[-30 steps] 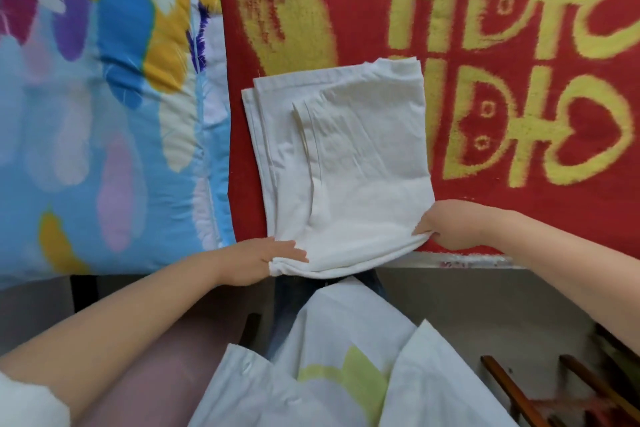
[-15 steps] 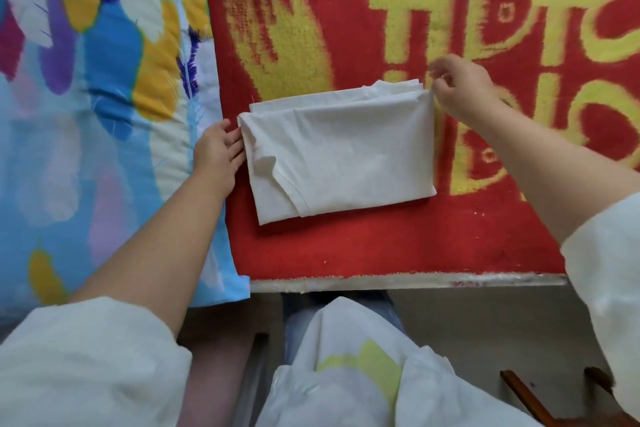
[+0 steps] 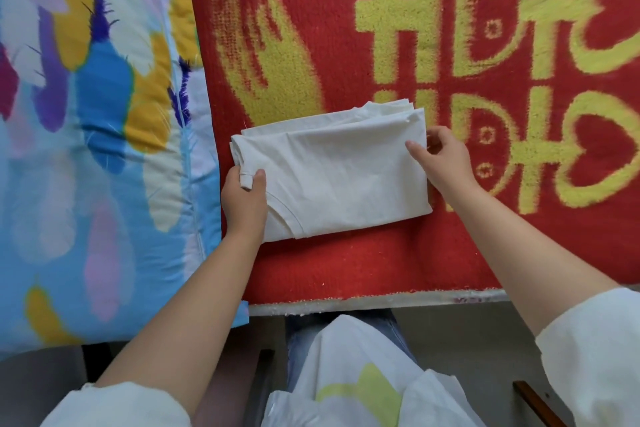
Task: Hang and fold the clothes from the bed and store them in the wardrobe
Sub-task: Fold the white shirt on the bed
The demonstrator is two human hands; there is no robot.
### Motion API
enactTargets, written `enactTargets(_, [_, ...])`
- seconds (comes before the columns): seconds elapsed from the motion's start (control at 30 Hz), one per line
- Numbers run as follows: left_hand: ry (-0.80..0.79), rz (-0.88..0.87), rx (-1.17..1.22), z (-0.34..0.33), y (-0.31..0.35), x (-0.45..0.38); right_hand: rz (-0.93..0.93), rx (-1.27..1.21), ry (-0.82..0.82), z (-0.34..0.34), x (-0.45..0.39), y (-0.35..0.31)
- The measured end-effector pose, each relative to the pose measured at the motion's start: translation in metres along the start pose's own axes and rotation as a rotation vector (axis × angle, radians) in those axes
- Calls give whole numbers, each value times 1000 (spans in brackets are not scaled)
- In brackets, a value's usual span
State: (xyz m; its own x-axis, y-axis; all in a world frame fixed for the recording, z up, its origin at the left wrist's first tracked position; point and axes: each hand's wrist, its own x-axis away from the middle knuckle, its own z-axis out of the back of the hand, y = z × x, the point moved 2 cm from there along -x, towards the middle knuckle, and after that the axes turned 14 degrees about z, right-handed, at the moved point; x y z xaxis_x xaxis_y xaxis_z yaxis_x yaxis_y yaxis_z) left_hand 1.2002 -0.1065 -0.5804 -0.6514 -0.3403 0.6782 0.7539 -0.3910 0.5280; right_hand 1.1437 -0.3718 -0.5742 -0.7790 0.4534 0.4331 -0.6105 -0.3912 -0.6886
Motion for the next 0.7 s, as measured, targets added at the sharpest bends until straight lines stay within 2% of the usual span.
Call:
enactTargets(0.2, [-203,100,307,7,-6,-10,-29,-286,22,7,-33,-18])
enactTargets(0.33, [-317,164,478,6,-1,-13,-79,-486,169,12,-43,-18])
enactTargets(0.37, [-330,177,495,6,1,-15,-72,-476,162,13,-44,-19])
enactTargets(0.47, [-338,209,491,4,4,-21,-21,-291,-22,11,-40,-20])
enactTargets(0.53, [-319,231,467,3,2,-23,-17,-261,-67,8,-35,-15])
enactTargets(0.7, [-204,183,382,6,-2,-27,-66,-484,137,10,-29,-11])
